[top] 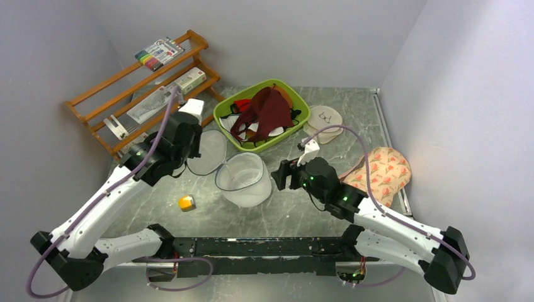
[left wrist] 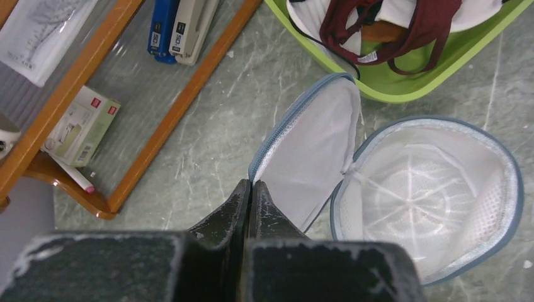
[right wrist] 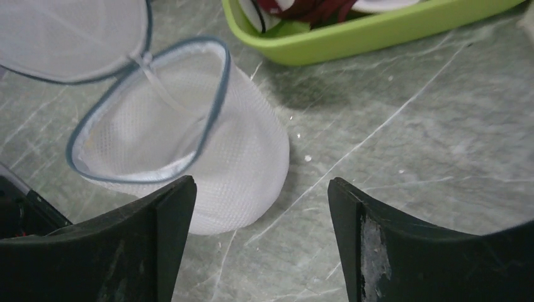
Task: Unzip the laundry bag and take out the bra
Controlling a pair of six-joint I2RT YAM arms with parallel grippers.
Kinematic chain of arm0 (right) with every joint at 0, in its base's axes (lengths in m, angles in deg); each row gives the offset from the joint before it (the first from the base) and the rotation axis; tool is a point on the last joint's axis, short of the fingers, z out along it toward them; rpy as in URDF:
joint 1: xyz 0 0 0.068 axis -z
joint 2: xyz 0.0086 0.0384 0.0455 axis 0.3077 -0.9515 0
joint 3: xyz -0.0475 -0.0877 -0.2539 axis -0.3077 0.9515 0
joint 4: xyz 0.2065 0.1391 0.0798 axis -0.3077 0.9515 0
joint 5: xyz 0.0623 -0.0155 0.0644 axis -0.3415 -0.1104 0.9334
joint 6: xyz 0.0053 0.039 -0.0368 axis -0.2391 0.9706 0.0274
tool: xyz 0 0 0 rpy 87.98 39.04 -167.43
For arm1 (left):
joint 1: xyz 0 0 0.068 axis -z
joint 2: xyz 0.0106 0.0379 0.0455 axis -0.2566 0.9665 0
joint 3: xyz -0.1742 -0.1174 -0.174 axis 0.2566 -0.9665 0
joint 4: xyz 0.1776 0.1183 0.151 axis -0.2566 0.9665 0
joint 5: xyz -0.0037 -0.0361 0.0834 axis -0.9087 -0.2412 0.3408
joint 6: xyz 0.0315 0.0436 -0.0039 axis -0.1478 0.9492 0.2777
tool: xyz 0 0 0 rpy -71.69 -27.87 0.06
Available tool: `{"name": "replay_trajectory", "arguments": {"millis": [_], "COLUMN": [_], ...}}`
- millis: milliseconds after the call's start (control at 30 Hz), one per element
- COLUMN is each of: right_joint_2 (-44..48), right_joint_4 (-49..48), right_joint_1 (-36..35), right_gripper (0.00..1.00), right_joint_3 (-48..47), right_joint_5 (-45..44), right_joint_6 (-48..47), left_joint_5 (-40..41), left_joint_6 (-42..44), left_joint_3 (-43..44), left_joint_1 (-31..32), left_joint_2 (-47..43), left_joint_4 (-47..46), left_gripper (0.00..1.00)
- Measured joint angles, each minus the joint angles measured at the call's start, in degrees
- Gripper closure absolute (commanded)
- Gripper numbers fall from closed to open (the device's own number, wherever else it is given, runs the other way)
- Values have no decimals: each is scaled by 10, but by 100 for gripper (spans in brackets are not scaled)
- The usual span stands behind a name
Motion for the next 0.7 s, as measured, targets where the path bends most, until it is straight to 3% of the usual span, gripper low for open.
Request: {"name": "replay_trajectory", "arguments": {"millis": [133, 267, 700], "right_joint_2": [37, 87, 284], "right_joint_4": [31, 60, 151], "right_joint_1": [0, 0, 0], "right_gripper": [11, 9, 9], "right_joint_3": [-26, -35, -46], "right_joint_5": [-39, -87, -227], "right_joint_6": [-5, -8, -5], "left_joint_5": [26, 73, 277], "left_joint_6": [25, 39, -31], "left_joint_3": [9, 26, 72], "left_joint_1": [29, 88, 371], "left_joint_2": [42, 76, 268], "left_joint_4": [-12, -16, 46], "left_gripper": [93, 93, 93]}}
